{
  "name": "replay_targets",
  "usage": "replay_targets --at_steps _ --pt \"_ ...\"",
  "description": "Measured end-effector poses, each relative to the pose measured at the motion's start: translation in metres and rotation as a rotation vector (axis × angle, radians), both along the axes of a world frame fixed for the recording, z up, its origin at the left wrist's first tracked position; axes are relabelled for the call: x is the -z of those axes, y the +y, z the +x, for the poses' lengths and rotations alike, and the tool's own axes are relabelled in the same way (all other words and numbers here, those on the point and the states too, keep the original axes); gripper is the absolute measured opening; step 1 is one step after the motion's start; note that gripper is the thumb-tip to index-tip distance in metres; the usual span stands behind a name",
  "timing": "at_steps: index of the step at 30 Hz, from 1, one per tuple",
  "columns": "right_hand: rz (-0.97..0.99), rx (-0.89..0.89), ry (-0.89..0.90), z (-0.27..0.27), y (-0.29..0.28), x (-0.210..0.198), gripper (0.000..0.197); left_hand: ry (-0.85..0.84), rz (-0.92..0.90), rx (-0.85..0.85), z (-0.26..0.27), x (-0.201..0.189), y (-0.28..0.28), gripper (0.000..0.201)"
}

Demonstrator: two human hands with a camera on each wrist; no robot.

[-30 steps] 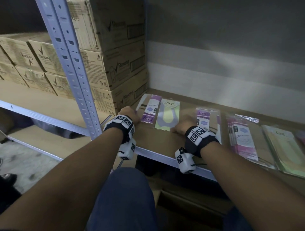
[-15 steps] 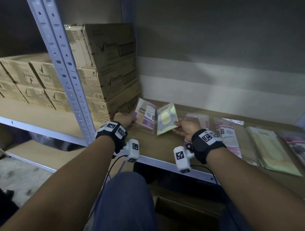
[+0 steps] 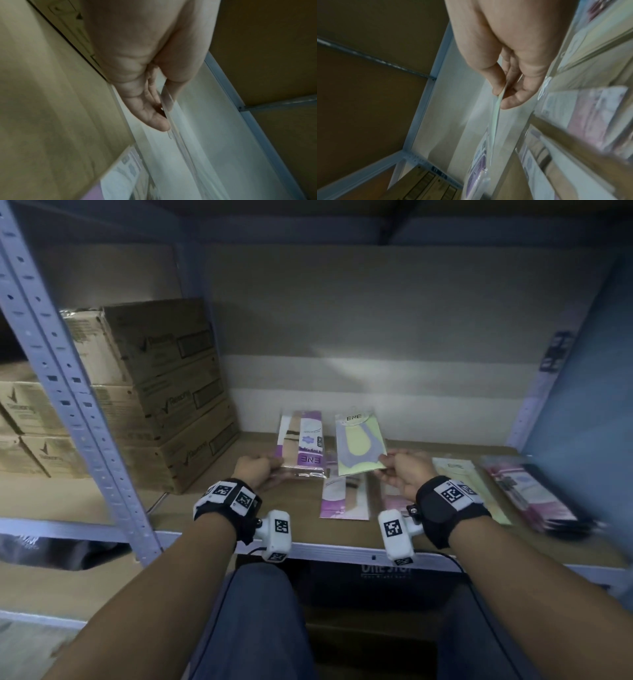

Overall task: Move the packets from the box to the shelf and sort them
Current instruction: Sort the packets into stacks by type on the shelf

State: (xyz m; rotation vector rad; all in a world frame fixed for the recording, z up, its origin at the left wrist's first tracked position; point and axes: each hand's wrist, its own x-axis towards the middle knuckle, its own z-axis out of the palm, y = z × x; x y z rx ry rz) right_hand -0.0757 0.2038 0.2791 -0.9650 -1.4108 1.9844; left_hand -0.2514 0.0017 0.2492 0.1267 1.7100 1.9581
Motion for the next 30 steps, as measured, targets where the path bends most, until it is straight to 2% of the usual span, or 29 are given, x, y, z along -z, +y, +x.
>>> replay_targets --at_steps 4,16,24,30 --pt "0.004 0.046 0.034 0.036 0.019 -0.005 0.027 -0.017 0.083 0.083 0.028 -0.005 0.031 0.020" --pt "0.034 0.220 0.015 0.123 0.070 0.002 0.026 -0.032 0.167 0.278 0.098 -0.001 0.110 0.026" --pt "0.038 0.275 0.014 0.149 0.087 0.008 0.023 -0.041 0.151 0.304 0.115 0.007 0.137 0.033" --pt "0.047 0.281 -0.017 0.153 0.098 0.012 0.022 -0.030 0.179 0.313 0.123 0.008 0.144 0.025"
